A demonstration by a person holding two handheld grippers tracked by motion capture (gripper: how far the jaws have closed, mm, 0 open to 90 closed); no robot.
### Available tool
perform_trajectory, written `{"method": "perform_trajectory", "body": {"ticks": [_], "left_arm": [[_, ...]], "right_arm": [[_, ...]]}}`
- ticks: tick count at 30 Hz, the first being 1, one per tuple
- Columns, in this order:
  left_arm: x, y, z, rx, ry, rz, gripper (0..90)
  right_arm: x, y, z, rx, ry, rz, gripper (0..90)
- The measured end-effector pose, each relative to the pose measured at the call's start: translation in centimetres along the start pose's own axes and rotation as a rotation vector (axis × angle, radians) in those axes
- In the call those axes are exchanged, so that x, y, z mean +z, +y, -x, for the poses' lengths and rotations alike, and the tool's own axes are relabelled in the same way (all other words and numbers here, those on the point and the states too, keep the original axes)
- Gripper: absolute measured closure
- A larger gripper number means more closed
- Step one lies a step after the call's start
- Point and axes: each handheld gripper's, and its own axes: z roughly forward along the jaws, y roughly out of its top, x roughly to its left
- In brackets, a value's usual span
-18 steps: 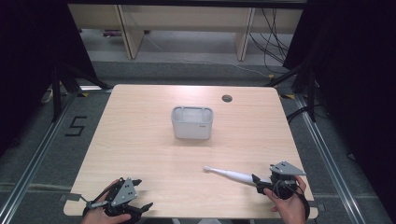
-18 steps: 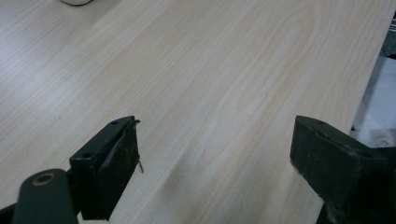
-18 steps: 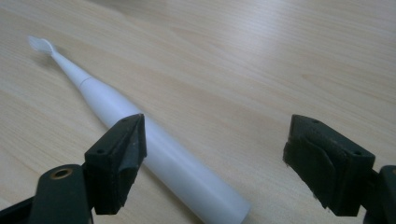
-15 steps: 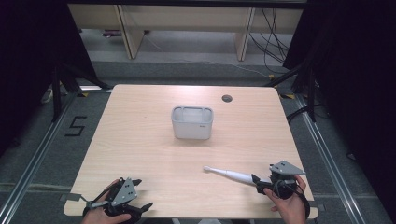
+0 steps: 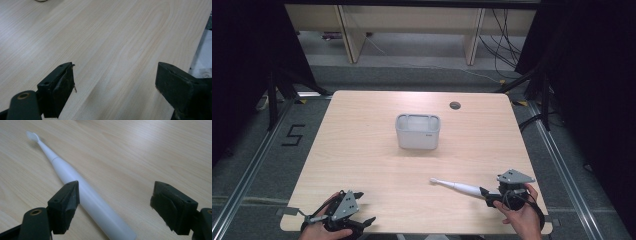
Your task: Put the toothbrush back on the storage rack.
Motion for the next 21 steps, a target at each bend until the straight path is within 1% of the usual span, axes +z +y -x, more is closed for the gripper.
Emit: {"method": "perform_trajectory", "body": {"ticks": [1, 3, 4, 5, 6, 7, 8, 9, 10, 11, 12, 13, 14, 15, 16, 17, 18, 19, 20, 21], "left_arm": [[0.2, -0.1, 0.1, -0.008, -0.001, 0.020, 14.9], [0.1, 0.0, 0.1, -0.003, 0.002, 0.017, 14.9], [0.0, 0.0, 0.1, -0.006, -0.007, 0.008, 14.9], [0.0, 0.0, 0.1, -0.006, -0.004, 0.010, 14.9], [0.0, 0.0, 0.1, -0.006, -0.004, 0.010, 14.9], [0.1, 0.0, 0.0, -0.004, 0.007, 0.012, 14.9], [0.1, 0.0, 0.0, -0.004, 0.007, 0.012, 14.9], [0.0, 0.0, 0.2, -0.019, -0.002, 0.007, 14.9], [0.0, 0.0, 0.1, -0.008, 0.004, 0.000, 14.9], [0.0, 0.0, 0.1, -0.008, 0.004, 0.000, 14.9], [0.1, 0.0, 0.0, -0.003, 0.001, 0.013, 14.9], [0.2, -0.1, 0.1, -0.009, -0.003, 0.020, 14.9], [0.1, -0.1, 0.0, -0.003, 0.002, 0.017, 14.9], [0.1, 0.0, 0.0, -0.002, 0.003, 0.018, 14.9], [0.1, 0.0, 0.1, -0.014, -0.003, 0.016, 14.9], [0.0, 0.0, 0.0, 0.004, 0.010, 0.000, 14.9], [0.0, 0.0, 0.0, 0.004, 0.010, 0.000, 14.9], [0.2, -0.1, 0.2, -0.028, -0.003, 0.035, 14.9], [0.2, -0.1, 0.2, -0.031, -0.004, 0.039, 14.9], [0.1, -0.1, 0.1, -0.008, 0.005, 0.021, 14.9]], "right_arm": [[0.0, 0.1, -0.1, 0.002, 0.006, -0.006, 23.5], [0.0, 0.1, -0.2, 0.006, 0.008, -0.012, 23.5], [0.1, 0.1, -0.1, -0.033, 0.012, 0.000, 23.6], [0.0, 0.2, -0.4, -0.009, 0.016, -0.018, 23.9], [0.0, 0.2, -0.4, -0.009, 0.016, -0.018, 23.9], [0.2, 0.4, -0.4, -0.040, 0.025, -0.014, 25.3], [0.2, 0.4, -0.4, -0.040, 0.025, -0.014, 25.3], [0.2, 0.5, -0.6, -0.046, 0.036, -0.028, 25.8], [0.2, 0.6, -0.8, -0.046, 0.041, -0.040, 26.1], [0.4, 0.6, -0.7, -0.075, 0.043, -0.026, 27.0], [0.4, 0.6, -0.7, -0.075, 0.043, -0.026, 27.0], [0.4, 0.8, -0.9, -0.074, 0.054, -0.046, 28.2], [0.4, 0.8, -0.9, -0.074, 0.054, -0.046, 28.2], [0.4, 0.9, -1.0, -0.070, 0.060, -0.063, 28.5], [0.6, 1.2, -1.1, -0.098, 0.073, -0.077, 31.1], [0.6, 1.3, -1.2, -0.110, 0.085, -0.086, 32.2], [0.6, 1.3, -1.2, -0.110, 0.085, -0.086, 32.2], [0.7, 1.5, -1.3, -0.127, 0.092, -0.094, 33.7], [0.8, 1.8, -1.3, -0.155, 0.102, -0.108, 35.8], [1.0, 2.2, -1.3, -0.183, 0.116, -0.134, 37.6]]}}
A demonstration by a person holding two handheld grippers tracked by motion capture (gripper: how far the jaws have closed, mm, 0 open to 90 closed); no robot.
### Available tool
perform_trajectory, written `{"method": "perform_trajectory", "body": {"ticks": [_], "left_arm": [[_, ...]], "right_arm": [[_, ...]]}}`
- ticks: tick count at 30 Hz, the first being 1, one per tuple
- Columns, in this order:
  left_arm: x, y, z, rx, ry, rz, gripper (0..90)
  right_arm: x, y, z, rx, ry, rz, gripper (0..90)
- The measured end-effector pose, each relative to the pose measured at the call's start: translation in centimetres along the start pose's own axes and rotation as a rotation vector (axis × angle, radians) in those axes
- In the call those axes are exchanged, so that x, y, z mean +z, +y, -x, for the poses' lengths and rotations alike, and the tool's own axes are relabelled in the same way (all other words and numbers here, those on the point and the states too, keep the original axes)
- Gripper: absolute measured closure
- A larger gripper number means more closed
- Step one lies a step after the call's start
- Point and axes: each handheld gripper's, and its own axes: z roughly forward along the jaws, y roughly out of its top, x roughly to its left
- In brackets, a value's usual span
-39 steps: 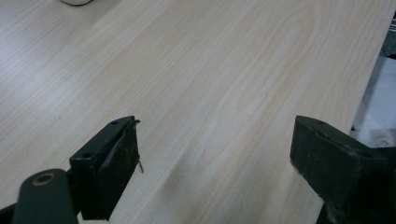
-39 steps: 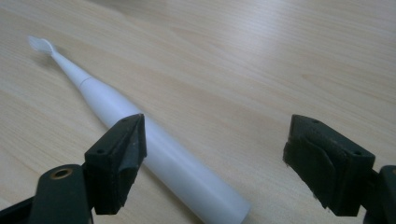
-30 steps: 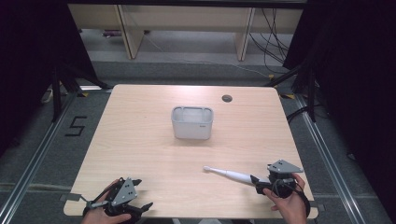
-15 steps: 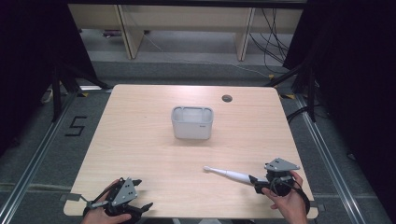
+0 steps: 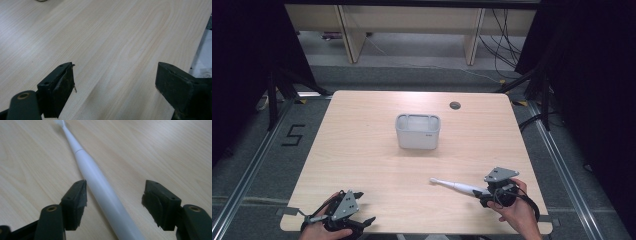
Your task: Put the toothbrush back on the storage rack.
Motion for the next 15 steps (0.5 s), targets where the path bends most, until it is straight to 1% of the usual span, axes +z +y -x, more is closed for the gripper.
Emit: {"method": "perform_trajectory", "body": {"ticks": [1, 2, 3, 4, 5, 7, 8, 9, 10, 11, 12, 13, 14, 15], "left_arm": [[0.0, 0.0, 0.0, 0.000, 0.000, 0.000, 14.9], [-0.1, 0.0, -0.1, 0.000, -0.002, -0.010, 14.9], [-0.1, 0.0, -0.1, 0.000, -0.002, -0.010, 14.9], [-0.2, 0.0, -0.2, 0.006, -0.003, -0.021, 14.9], [-0.1, 0.0, -0.1, 0.001, -0.001, -0.007, 14.9], [-0.1, 0.0, -0.1, 0.001, -0.003, -0.017, 14.9], [-0.1, 0.0, -0.1, 0.005, -0.003, -0.017, 14.9], [-0.1, 0.0, -0.1, 0.004, -0.004, -0.018, 14.9], [-0.2, 0.0, -0.1, 0.004, -0.001, -0.020, 14.9], [-0.2, 0.0, -0.1, 0.004, -0.001, -0.020, 14.9], [-0.1, 0.0, -0.1, 0.004, -0.002, -0.017, 14.9], [-0.1, 0.0, -0.1, 0.004, -0.002, -0.017, 14.9], [-0.1, 0.0, -0.1, -0.005, -0.004, -0.016, 14.9], [-0.1, 0.0, -0.1, -0.005, -0.004, -0.016, 14.9]], "right_arm": [[0.0, 0.0, 0.0, 0.000, 0.000, 0.000, 37.6], [0.2, 0.4, 0.1, -0.021, 0.020, -0.037, 38.7], [0.2, 0.4, 0.1, -0.021, 0.020, -0.037, 38.7], [0.3, 0.6, 0.1, -0.028, 0.028, -0.050, 40.3], [0.4, 0.7, 0.1, -0.040, 0.031, -0.057, 41.0], [0.7, 1.0, 0.0, -0.043, 0.032, -0.057, 42.8], [0.8, 1.3, 0.2, -0.065, 0.025, -0.057, 44.2], [0.9, 1.5, 0.2, -0.080, 0.045, -0.073, 44.8], [1.3, 1.8, 0.1, -0.095, 0.045, -0.074, 45.6], [1.3, 1.8, 0.1, -0.095, 0.045, -0.074, 45.6], [1.5, 2.1, -0.1, -0.106, 0.054, -0.102, 45.7], [1.5, 2.1, -0.1, -0.106, 0.054, -0.102, 45.7], [1.9, 2.5, -0.2, -0.141, 0.072, -0.118, 46.2], [1.9, 2.5, -0.2, -0.141, 0.072, -0.118, 46.2]]}}
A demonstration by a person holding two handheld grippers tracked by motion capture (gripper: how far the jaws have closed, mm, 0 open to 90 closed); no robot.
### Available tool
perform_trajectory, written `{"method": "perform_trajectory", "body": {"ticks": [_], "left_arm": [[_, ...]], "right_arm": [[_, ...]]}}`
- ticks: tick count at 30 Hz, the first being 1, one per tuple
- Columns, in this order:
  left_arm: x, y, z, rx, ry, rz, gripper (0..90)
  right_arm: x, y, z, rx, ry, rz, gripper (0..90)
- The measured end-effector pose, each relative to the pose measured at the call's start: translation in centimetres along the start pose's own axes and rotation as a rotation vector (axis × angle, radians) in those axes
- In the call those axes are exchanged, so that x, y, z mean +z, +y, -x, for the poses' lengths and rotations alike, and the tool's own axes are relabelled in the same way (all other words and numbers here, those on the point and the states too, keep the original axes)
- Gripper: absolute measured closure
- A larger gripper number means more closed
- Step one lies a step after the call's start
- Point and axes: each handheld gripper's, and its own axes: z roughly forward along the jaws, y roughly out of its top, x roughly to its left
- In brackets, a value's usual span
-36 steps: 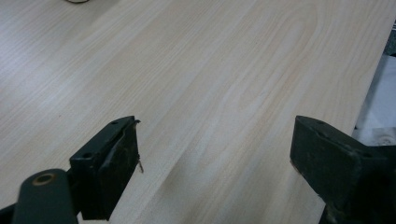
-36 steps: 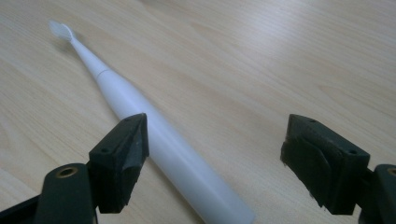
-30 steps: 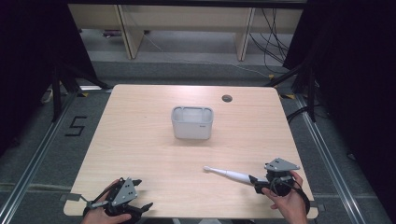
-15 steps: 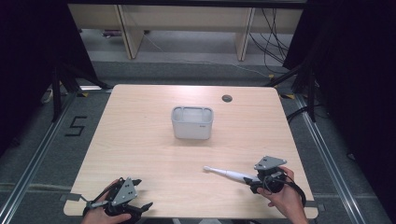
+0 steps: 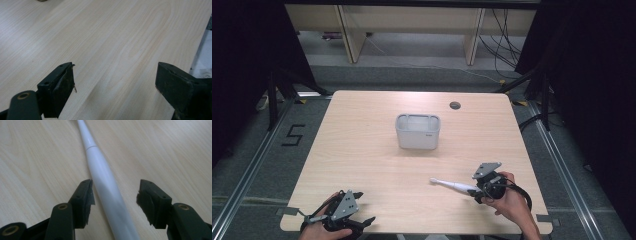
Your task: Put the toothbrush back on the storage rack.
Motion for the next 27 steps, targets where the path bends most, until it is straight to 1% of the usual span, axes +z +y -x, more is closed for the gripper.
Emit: {"method": "perform_trajectory", "body": {"ticks": [1, 4, 5, 6, 7, 8, 9, 10, 11, 13, 14, 15, 16, 17, 18, 19, 20, 21, 23, 24, 25, 26, 27], "left_arm": [[0.0, 0.0, 0.0, 0.005, 0.002, -0.003, 14.9], [0.0, 0.0, 0.0, 0.008, 0.001, -0.002, 14.9], [0.0, 0.0, 0.0, 0.004, 0.000, -0.004, 14.9], [0.1, 0.0, 0.0, -0.002, -0.002, 0.014, 14.9], [0.1, 0.0, 0.0, 0.003, 0.004, 0.013, 14.9], [0.1, 0.0, 0.0, 0.003, 0.004, 0.013, 14.9], [0.0, 0.0, 0.0, 0.006, 0.002, -0.003, 14.9], [0.0, 0.0, 0.0, 0.006, 0.002, -0.003, 14.9], [0.1, 0.0, 0.0, -0.002, -0.001, 0.017, 14.9], [0.1, 0.0, -0.1, 0.004, 0.002, 0.013, 14.9], [0.1, 0.0, -0.1, 0.004, 0.002, 0.013, 14.9], [0.1, 0.0, 0.0, 0.004, 0.002, 0.013, 14.9], [0.1, 0.0, -0.1, 0.005, 0.002, 0.013, 14.9], [0.1, 0.0, -0.1, 0.005, 0.002, 0.013, 14.9], [0.1, 0.0, 0.0, -0.001, 0.001, 0.017, 14.9], [0.1, 0.0, -0.1, 0.002, 0.004, 0.014, 14.9], [0.1, 0.0, -0.1, 0.002, 0.004, 0.014, 14.9], [-0.1, 0.0, 0.0, -0.003, -0.008, 0.005, 14.9], [-0.1, 0.0, 0.0, -0.004, -0.009, 0.004, 14.9], [-0.1, 0.0, -0.1, 0.007, -0.005, -0.005, 14.9], [-0.1, 0.1, -0.1, 0.004, -0.002, -0.006, 14.9], [0.0, 0.0, -0.1, 0.004, -0.003, 0.006, 14.9], [-0.1, 0.0, -0.1, 0.005, -0.008, 0.002, 14.9]], "right_arm": [[0.1, 0.3, -0.1, -0.005, 0.005, -0.024, 47.9], [0.4, 0.6, 0.0, -0.019, 0.018, -0.036, 48.7], [0.6, 0.9, 0.0, -0.036, 0.024, -0.058, 49.4], [0.6, 0.9, 0.0, -0.036, 0.024, -0.058, 49.4], [0.9, 1.1, 0.2, -0.054, 0.031, -0.075, 50.3], [0.9, 1.1, 0.2, -0.054, 0.031, -0.075, 50.3], [1.1, 1.4, 0.0, -0.042, 0.039, -0.104, 50.8], [1.2, 1.5, 0.3, -0.075, 0.030, -0.122, 51.0], [1.3, 1.6, 0.1, -0.066, 0.039, -0.110, 51.3], [1.4, 1.9, 0.0, -0.059, 0.049, -0.128, 51.9], [1.4, 1.9, 0.0, -0.059, 0.049, -0.128, 51.9], [1.7, 2.1, 0.1, -0.076, 0.052, -0.140, 52.7], [1.8, 2.2, 0.2, -0.076, 0.049, -0.147, 53.3], [1.9, 2.3, 0.2, -0.075, 0.058, -0.159, 53.7], [1.9, 2.3, 0.2, -0.075, 0.058, -0.159, 53.7], [2.1, 2.4, 0.3, -0.070, 0.061, -0.171, 54.2], [2.1, 2.4, 0.3, -0.070, 0.061, -0.171, 54.2], [2.2, 2.4, 0.4, -0.077, 0.072, -0.181, 56.6], [2.3, 2.5, 0.3, -0.073, 0.081, -0.185, 56.7], [2.4, 2.5, 0.4, -0.080, 0.083, -0.193, 57.2], [2.5, 2.7, 0.5, -0.072, 0.093, -0.208, 58.1], [2.6, 2.8, 0.5, -0.065, 0.094, -0.217, 58.5], [2.6, 2.9, 0.5, -0.060, 0.098, -0.225, 59.5]]}}
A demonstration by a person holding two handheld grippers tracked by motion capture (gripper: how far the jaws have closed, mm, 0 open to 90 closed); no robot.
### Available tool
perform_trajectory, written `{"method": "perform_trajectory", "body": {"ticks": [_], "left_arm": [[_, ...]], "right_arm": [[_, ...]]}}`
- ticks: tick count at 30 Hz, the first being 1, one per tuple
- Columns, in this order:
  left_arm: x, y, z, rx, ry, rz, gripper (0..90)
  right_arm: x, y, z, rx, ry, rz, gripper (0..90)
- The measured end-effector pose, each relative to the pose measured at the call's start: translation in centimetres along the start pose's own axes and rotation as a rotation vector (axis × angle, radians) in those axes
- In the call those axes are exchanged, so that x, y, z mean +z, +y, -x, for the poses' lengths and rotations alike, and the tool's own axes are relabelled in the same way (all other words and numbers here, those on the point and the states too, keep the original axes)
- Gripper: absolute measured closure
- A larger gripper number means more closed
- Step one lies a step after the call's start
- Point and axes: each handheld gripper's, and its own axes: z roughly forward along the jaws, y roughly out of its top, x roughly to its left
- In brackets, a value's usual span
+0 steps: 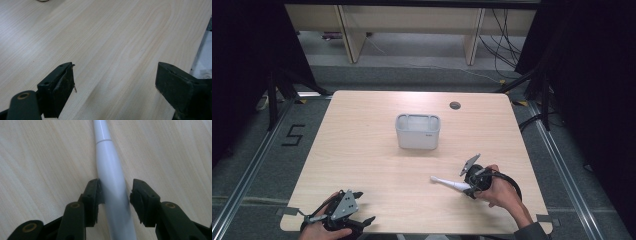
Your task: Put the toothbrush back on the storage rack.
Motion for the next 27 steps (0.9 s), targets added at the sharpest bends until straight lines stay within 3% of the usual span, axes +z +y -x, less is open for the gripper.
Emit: {"method": "perform_trajectory", "body": {"ticks": [3, 9, 12, 13, 15, 16, 18, 27], "left_arm": [[0.1, 0.0, 0.0, -0.009, 0.001, 0.008, 14.9], [0.1, 0.0, 0.1, -0.011, 0.007, 0.022, 14.9], [0.0, 0.0, 0.1, -0.007, 0.002, 0.004, 14.9], [0.1, 0.0, 0.2, -0.010, 0.002, 0.019, 14.9], [0.0, 0.0, 0.0, 0.001, 0.016, 0.000, 14.9], [0.0, 0.0, 0.0, 0.004, 0.016, -0.002, 14.9], [0.1, 0.0, 0.1, -0.008, 0.005, 0.012, 14.9], [0.0, 0.0, 0.1, -0.010, 0.005, 0.013, 14.9]], "right_arm": [[0.1, 0.2, 0.2, -0.013, 0.017, -0.011, 60.4], [0.4, 0.6, 0.5, 0.015, 0.039, -0.071, 61.9], [0.6, 0.7, 0.7, 0.002, 0.054, -0.089, 63.3], [0.7, 0.8, 0.5, 0.022, 0.057, -0.103, 64.0], [0.7, 1.0, 0.4, 0.042, 0.048, -0.128, 65.2], [0.8, 1.1, 0.6, -0.001, 0.061, -0.120, 65.8], [0.8, 1.2, 0.7, -0.013, 0.066, -0.124, 65.9], [0.9, 1.8, 0.9, -0.013, 0.074, -0.153, 66.4]]}}
